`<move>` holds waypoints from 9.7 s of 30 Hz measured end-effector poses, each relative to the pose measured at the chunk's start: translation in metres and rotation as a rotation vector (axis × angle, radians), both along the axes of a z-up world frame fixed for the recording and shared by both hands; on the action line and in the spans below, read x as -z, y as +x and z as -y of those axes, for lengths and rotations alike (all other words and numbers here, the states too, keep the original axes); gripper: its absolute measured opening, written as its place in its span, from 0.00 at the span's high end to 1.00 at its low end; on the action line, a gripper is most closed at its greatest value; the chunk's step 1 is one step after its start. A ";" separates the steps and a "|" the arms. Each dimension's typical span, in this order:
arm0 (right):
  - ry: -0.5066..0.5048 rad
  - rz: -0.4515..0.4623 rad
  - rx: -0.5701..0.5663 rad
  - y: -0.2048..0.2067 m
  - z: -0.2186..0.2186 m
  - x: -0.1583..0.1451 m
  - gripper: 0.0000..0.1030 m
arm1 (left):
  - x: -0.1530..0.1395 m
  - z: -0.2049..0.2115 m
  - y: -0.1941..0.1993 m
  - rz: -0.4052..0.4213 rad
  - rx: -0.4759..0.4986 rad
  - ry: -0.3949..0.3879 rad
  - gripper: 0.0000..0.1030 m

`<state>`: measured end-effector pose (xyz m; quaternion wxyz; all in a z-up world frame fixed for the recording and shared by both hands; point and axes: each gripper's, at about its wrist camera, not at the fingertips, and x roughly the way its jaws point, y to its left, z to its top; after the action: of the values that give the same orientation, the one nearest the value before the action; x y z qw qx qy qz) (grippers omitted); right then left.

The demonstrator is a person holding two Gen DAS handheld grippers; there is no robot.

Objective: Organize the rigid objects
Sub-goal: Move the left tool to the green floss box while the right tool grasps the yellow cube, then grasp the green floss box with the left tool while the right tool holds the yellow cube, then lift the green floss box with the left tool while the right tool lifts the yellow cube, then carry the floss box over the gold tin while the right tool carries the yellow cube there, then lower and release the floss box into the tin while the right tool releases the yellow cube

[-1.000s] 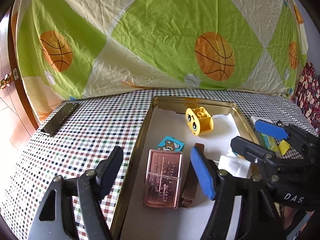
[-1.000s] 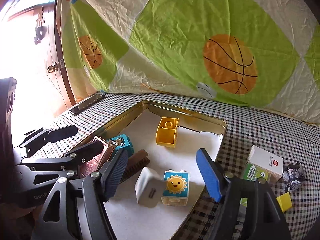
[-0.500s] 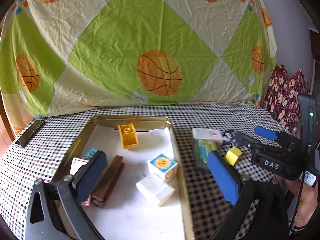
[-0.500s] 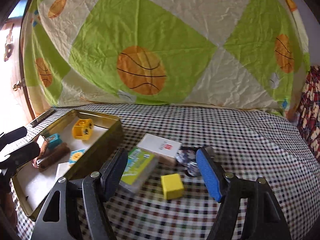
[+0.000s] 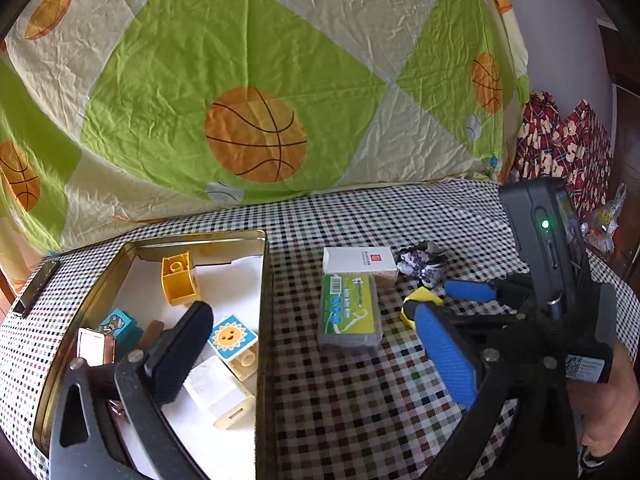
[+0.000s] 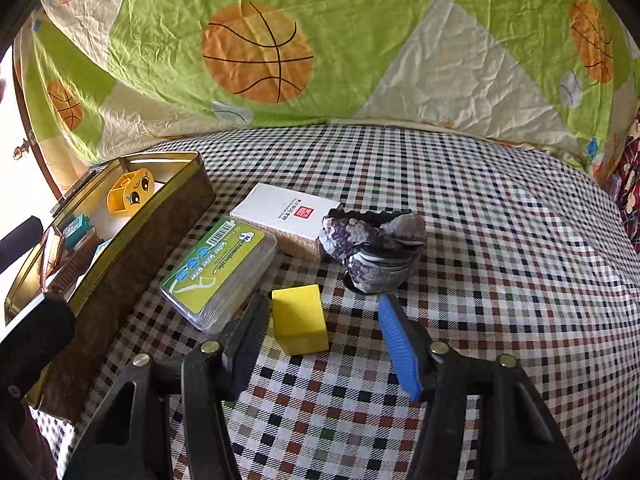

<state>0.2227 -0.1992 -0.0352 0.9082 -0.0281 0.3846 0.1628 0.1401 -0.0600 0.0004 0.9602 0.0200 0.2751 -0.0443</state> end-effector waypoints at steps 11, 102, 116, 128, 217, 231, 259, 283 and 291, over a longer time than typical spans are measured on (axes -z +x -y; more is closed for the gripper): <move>0.042 0.024 0.042 -0.006 0.017 -0.002 0.74 | 0.007 0.018 0.010 -0.019 0.047 0.015 0.01; 0.076 0.404 0.149 -0.060 0.060 -0.036 0.74 | 0.017 0.015 0.020 0.037 -0.012 -0.020 0.48; 0.076 0.481 0.143 -0.078 0.058 -0.042 0.74 | 0.009 0.013 0.000 0.124 -0.036 -0.026 0.48; 0.084 0.541 0.140 -0.090 0.058 -0.045 0.74 | 0.005 0.011 -0.017 0.196 -0.056 -0.021 0.48; 0.126 0.562 -0.094 -0.151 -0.050 -0.044 0.74 | 0.000 -0.072 -0.093 0.253 -0.171 -0.116 0.48; 0.127 0.553 -0.143 -0.153 -0.075 -0.042 0.74 | 0.001 -0.101 -0.095 0.257 -0.231 -0.140 0.48; 0.088 0.558 -0.247 -0.157 -0.132 -0.039 0.74 | 0.003 -0.140 -0.091 0.235 -0.304 -0.112 0.48; 0.079 0.499 -0.287 -0.142 -0.156 -0.037 0.74 | 0.009 -0.164 -0.071 0.153 -0.319 -0.068 0.48; 0.062 0.481 -0.292 -0.131 -0.162 -0.036 0.74 | 0.009 -0.167 -0.063 0.130 -0.311 -0.035 0.48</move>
<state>0.0912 -0.0372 0.0012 0.9407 -0.0933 0.1447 0.2923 0.0771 0.1075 -0.0086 0.9714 -0.0369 0.2114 0.1015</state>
